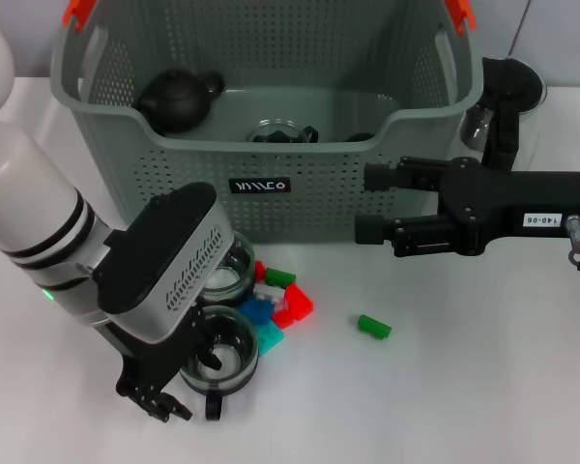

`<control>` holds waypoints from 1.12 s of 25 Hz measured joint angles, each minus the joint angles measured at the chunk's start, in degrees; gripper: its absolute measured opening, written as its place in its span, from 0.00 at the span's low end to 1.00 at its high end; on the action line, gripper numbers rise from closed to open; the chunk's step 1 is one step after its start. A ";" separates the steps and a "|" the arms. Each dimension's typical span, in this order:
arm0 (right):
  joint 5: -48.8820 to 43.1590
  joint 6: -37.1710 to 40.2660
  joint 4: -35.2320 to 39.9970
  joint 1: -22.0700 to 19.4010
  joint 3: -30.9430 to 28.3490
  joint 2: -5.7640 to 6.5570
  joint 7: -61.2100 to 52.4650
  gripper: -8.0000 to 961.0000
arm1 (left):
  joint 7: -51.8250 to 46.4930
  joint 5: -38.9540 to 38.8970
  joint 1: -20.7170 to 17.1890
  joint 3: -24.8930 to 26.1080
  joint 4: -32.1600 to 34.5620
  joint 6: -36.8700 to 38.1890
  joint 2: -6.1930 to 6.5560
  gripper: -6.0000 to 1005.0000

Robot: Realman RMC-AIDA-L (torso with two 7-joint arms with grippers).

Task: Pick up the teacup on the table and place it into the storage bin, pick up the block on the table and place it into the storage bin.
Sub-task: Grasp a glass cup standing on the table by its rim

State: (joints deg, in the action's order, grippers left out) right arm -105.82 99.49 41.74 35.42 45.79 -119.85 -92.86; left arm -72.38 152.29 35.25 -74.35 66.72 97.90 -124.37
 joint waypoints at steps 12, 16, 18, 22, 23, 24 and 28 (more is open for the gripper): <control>0.16 0.00 0.00 -0.22 0.00 -0.03 0.18 0.98 | -1.45 0.02 0.58 0.03 -0.19 0.01 0.08 0.25; 0.18 0.14 0.00 -0.23 -0.41 0.02 0.25 0.98 | -1.48 0.00 0.92 0.21 -0.91 -0.08 0.14 0.18; 0.18 0.26 0.02 -0.21 -0.57 0.03 0.28 0.98 | -1.51 -0.01 1.03 0.15 -1.23 -0.09 0.17 0.15; 0.18 0.32 0.19 -0.18 -0.62 0.05 0.24 0.99 | -1.48 -0.01 1.05 0.04 -1.34 -0.14 0.18 0.07; 0.19 0.33 0.22 -0.14 -0.62 0.05 0.22 0.99 | -1.49 0.00 1.05 0.03 -1.34 -0.16 0.18 0.07; 0.19 0.33 0.22 -0.11 -0.64 0.06 0.20 0.99 | -1.51 0.03 1.08 0.01 -1.34 -0.16 0.18 0.07; 0.25 0.29 0.20 0.02 -0.75 0.06 0.21 0.99 | -1.61 0.37 1.29 -0.01 -1.49 -0.17 0.18 0.06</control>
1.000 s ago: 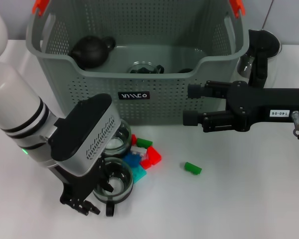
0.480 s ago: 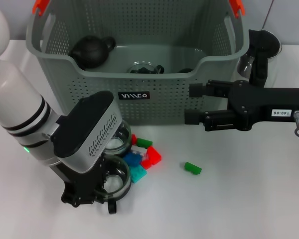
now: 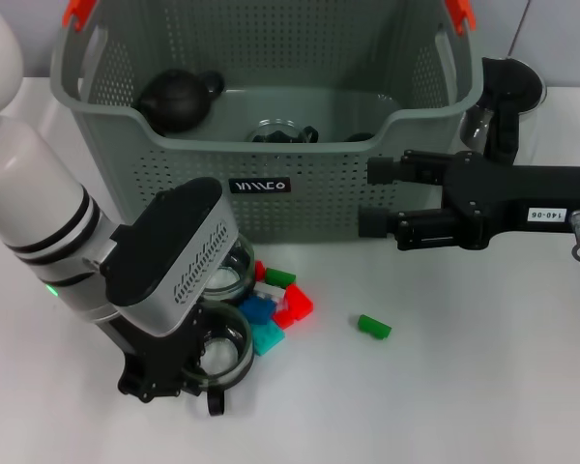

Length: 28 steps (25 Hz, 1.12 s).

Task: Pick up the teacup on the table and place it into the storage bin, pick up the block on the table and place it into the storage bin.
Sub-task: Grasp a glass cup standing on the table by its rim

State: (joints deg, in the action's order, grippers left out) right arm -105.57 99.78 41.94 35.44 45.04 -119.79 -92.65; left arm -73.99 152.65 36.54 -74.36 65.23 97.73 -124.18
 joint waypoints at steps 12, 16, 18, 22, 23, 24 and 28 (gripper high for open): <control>0.08 0.08 0.03 -0.02 -0.53 0.00 -0.02 0.99 | -0.38 0.45 0.28 -0.23 -0.41 -0.28 0.04 0.07; 0.38 0.08 0.03 -0.06 -0.52 0.00 -0.05 0.99 | -0.81 0.47 0.28 -0.21 0.40 -0.23 -0.04 0.10; 0.44 0.11 0.10 -0.12 -0.52 0.00 -0.08 0.99 | -1.01 0.47 0.28 -0.21 0.88 -0.09 -0.04 0.12; 0.46 0.15 0.14 -0.23 -0.54 0.00 0.00 0.99 | -1.42 0.47 0.29 -0.41 1.46 -0.02 -0.02 0.16; 0.46 0.16 0.13 -0.25 -0.56 0.00 0.04 0.99 | -1.42 0.51 0.28 -0.45 1.46 -0.11 -0.02 0.17; 0.46 0.16 0.10 -0.27 -0.57 0.02 0.07 0.99 | -1.41 0.75 0.29 -0.54 1.41 -0.38 -0.03 0.18; 0.64 0.16 0.00 -0.31 -0.58 0.16 0.09 0.99 | -1.23 1.57 0.28 -1.24 1.05 -1.13 -0.12 0.31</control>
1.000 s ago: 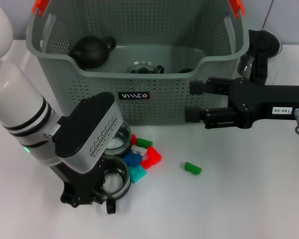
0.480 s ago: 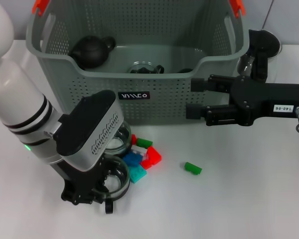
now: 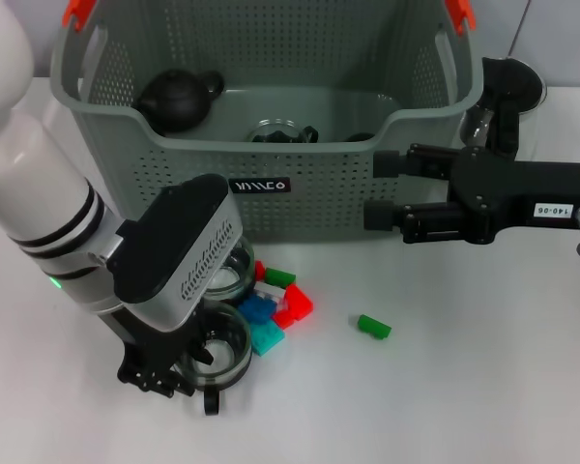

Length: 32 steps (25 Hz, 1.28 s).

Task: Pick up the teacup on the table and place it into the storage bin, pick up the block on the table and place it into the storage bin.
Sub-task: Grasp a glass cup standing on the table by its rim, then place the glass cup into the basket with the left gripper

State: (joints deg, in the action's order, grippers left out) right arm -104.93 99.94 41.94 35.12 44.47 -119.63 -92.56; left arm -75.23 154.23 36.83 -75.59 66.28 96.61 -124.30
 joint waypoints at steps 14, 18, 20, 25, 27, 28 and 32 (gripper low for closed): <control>0.33 0.04 -0.11 -0.23 0.00 0.01 0.04 0.99 | 0.20 -0.23 -0.22 -0.71 -0.29 0.30 0.02 0.30; 0.59 0.07 -0.11 -0.34 0.00 0.02 0.10 0.98 | -0.10 -0.30 -0.04 -0.45 -0.43 0.47 -0.05 0.25; 0.62 0.09 -0.14 -0.34 0.00 0.05 0.10 0.98 | -0.12 -0.34 -0.05 -0.37 -0.44 0.51 -0.06 0.22; 0.62 0.32 -0.06 -0.33 0.00 0.08 0.10 0.98 | -0.15 -0.48 -0.09 -0.20 -0.19 0.97 -0.07 0.10; 0.62 0.39 0.04 -0.32 0.00 0.04 0.10 0.99 | -0.24 -0.52 -0.09 -0.12 -0.15 1.19 -0.07 0.07; 0.62 0.42 0.06 -0.32 0.00 0.02 0.11 0.99 | -0.34 -0.58 -0.09 -0.11 -0.14 1.39 -0.07 0.07; 0.62 0.73 0.12 -0.32 0.02 0.01 0.10 0.99 | -0.93 -1.04 -0.05 0.35 0.56 3.31 -0.05 0.05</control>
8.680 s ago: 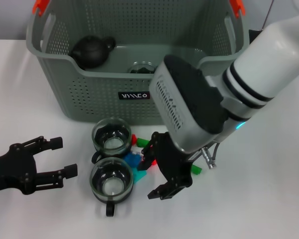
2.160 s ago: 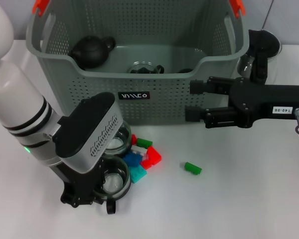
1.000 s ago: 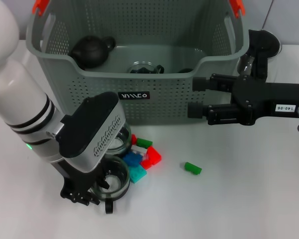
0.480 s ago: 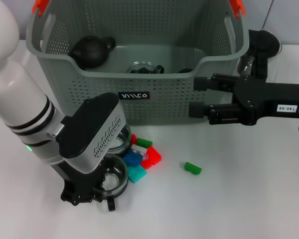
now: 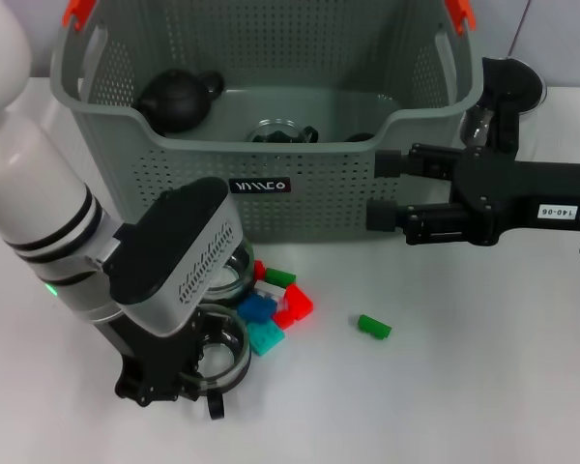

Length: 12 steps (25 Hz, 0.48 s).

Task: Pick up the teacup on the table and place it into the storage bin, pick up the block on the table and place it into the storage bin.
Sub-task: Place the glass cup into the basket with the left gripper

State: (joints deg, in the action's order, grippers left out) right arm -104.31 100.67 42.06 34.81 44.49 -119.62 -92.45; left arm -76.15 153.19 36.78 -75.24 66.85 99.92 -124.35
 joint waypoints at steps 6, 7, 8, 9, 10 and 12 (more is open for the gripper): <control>-0.38 1.24 0.05 -0.11 0.30 0.23 0.44 0.98 | -1.33 -2.29 -0.15 3.20 3.44 6.36 -0.02 0.05; -0.44 1.51 0.04 -0.17 0.40 0.35 0.72 0.98 | -1.54 -2.67 -0.14 4.18 3.81 7.35 -0.02 0.06; -0.56 1.96 0.01 -0.25 0.52 0.56 1.19 0.98 | -1.85 -3.21 -0.11 5.39 4.14 8.64 -0.02 0.06; -0.73 2.35 -0.06 -0.34 0.56 0.72 1.57 0.98 | -2.27 -3.95 -0.06 6.93 4.37 10.00 -0.02 0.06; -0.97 2.81 -0.11 -0.49 0.58 0.91 2.05 0.98 | -2.69 -4.63 -0.02 8.49 4.45 11.03 0.00 0.06; -2.10 3.54 0.02 -0.88 0.58 1.26 3.18 0.99 | -3.41 -6.00 0.02 11.14 4.56 12.42 0.04 0.06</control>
State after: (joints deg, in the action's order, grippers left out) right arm -106.41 104.21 42.07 33.92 45.07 -118.36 -89.27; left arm -79.56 147.19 36.80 -64.10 71.40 112.34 -124.31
